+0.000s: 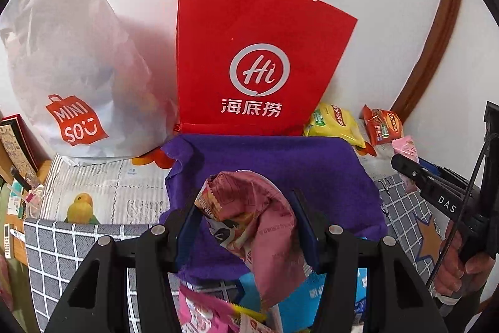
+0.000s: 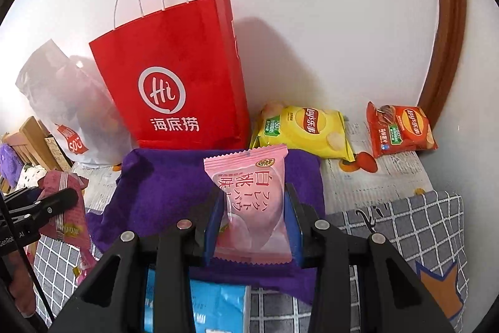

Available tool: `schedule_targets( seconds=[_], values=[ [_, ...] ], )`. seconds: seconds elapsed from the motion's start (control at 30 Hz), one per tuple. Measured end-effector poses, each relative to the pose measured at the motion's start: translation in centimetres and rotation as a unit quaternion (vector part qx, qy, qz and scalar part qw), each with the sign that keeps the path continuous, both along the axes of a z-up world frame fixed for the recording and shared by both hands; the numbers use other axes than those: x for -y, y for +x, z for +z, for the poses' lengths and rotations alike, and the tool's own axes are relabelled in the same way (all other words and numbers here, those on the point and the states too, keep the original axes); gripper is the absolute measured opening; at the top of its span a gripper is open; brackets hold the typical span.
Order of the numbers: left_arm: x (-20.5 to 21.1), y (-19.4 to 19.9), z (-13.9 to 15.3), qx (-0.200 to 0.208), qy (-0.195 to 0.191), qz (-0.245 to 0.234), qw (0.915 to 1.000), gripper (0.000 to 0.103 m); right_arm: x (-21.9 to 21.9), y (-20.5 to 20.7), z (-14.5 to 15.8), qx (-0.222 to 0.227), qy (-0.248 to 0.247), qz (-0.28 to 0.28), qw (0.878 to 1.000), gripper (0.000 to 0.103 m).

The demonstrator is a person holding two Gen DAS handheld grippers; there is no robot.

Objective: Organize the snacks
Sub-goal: 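Carry the pink bag with left tool while right tool carries candy toward purple towel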

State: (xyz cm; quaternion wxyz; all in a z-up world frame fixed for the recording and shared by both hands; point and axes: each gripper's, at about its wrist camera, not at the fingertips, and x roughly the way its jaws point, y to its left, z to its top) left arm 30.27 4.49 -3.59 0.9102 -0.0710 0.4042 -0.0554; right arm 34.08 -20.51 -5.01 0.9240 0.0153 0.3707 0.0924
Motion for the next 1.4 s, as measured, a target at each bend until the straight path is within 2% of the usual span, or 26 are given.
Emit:
schedule_targets(
  seconds=[0.53,0.63,0.77,0.87,1.07,1.4],
  values=[
    [0.5,6.6,-2.3,-0.02,0.003,-0.014,0.9997,0.054,1.1,6.3,-1.7,-0.002,-0.002,-0.018,1.0,0.037],
    [0.6,7.7,-3.8,-0.036,-0.003,-0.015,0.9992,0.054,1.2,7.1,-3.1,-0.012,-0.004,-0.014,1.0,0.038],
    [1.0,8.9,-6.0,-0.057,-0.001,-0.02,0.9982,0.054,1.4,8.6,-6.1,-0.047,-0.011,-0.015,0.999,0.038],
    [1.0,9.4,-7.1,-0.067,-0.003,-0.023,0.9975,0.054,1.5,9.4,-7.6,-0.067,-0.003,-0.016,0.998,0.038],
    [1.0,10.1,-9.0,-0.092,-0.009,-0.025,0.9954,0.054,1.2,10.2,-9.3,-0.085,-0.021,-0.009,0.996,0.038],
    [1.6,10.3,-9.7,-0.093,0.005,-0.026,0.9953,0.055,1.1,10.8,-10.6,-0.101,-0.031,-0.004,0.994,0.038]
  ],
)
